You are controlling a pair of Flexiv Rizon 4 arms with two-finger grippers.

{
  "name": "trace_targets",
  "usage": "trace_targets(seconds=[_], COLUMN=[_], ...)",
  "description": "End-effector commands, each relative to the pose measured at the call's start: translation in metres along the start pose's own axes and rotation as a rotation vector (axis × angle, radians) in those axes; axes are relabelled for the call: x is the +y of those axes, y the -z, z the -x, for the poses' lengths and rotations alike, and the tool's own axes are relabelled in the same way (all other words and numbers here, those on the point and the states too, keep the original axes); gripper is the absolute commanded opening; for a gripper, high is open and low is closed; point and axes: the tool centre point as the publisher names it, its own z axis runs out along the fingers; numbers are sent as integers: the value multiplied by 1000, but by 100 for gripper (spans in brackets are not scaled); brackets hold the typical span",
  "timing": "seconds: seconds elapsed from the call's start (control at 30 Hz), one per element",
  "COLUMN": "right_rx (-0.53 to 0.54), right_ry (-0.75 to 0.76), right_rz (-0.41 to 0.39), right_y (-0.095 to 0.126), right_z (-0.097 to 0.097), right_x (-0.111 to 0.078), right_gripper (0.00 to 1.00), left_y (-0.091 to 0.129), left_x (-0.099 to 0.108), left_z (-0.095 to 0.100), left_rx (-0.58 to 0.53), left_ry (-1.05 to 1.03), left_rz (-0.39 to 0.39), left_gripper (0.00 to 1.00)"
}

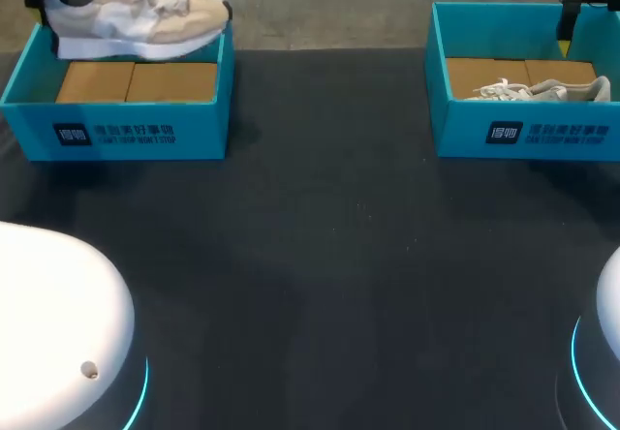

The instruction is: Take the shoe out of the shoebox, open the shoe tongue, remove and reinsert the insole, then place the shoe into the shoebox

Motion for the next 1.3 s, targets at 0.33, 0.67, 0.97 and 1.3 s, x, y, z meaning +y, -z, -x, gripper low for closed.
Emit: trace_targets(seconds=[0.33,0.67,0.97,1.3], right_rx=[-1,-1,-1,-1], right_ry=[-1,-1,-1,-1], right_rz=[1,1,1,1], right_y=[0,0,0,0], right_z=[0,0,0,0], right_x=[0,0,0,0], right_gripper=[100,100,100,100], left_y=[3,8,19,-5], left_x=[-33,-54,-116,-168], left_z=[4,17,51,103], left_rx=[9,18,63,48], left_ry=[4,8,103,112], left_rz=[326,326,356,337], left_gripper=[0,0,0,0])
